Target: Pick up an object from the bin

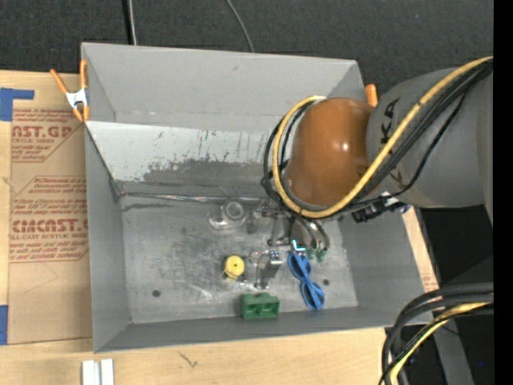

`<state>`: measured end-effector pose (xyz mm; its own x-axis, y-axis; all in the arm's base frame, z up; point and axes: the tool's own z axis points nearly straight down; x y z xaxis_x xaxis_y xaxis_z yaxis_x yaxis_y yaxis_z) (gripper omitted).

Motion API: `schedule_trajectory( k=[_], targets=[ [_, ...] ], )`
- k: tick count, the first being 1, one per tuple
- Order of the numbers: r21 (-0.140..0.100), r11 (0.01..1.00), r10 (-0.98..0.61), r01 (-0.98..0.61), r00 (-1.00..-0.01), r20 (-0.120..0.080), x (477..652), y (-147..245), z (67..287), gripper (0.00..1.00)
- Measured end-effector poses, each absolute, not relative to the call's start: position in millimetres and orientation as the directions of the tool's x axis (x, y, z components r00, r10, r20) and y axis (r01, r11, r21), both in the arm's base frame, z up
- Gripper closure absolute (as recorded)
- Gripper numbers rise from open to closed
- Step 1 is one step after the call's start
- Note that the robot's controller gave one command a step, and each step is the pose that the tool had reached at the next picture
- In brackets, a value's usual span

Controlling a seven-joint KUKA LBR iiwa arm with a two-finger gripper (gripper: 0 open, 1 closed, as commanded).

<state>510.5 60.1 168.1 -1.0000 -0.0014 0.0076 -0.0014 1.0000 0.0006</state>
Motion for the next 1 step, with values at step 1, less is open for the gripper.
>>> schedule_trajectory(
  k=[1],
  targets=[
    [0.003,0.995,0.096,0.096,-0.995,-0.002,528.3,85.1,77.6,0.00]
  ],
)
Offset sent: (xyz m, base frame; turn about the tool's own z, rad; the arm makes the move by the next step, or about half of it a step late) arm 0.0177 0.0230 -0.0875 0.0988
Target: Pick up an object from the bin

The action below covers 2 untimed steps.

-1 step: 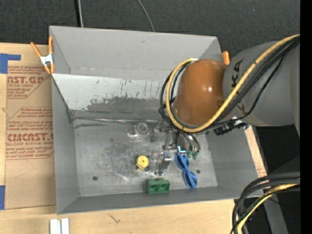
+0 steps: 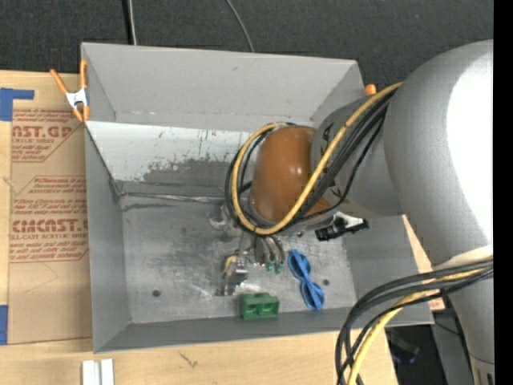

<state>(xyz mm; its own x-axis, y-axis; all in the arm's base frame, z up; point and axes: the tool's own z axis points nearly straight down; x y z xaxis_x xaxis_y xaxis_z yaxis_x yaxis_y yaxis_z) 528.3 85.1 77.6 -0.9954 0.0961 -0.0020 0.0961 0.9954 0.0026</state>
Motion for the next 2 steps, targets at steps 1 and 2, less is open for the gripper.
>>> schedule_trajectory(
  k=[1,2],
  targets=[
    [0.003,0.995,0.096,0.096,-0.995,-0.003,529.0,85,81,1.00],
    [0.003,0.997,0.077,0.077,-0.997,-0.008,525.9,102,204,1.00]
  ],
)
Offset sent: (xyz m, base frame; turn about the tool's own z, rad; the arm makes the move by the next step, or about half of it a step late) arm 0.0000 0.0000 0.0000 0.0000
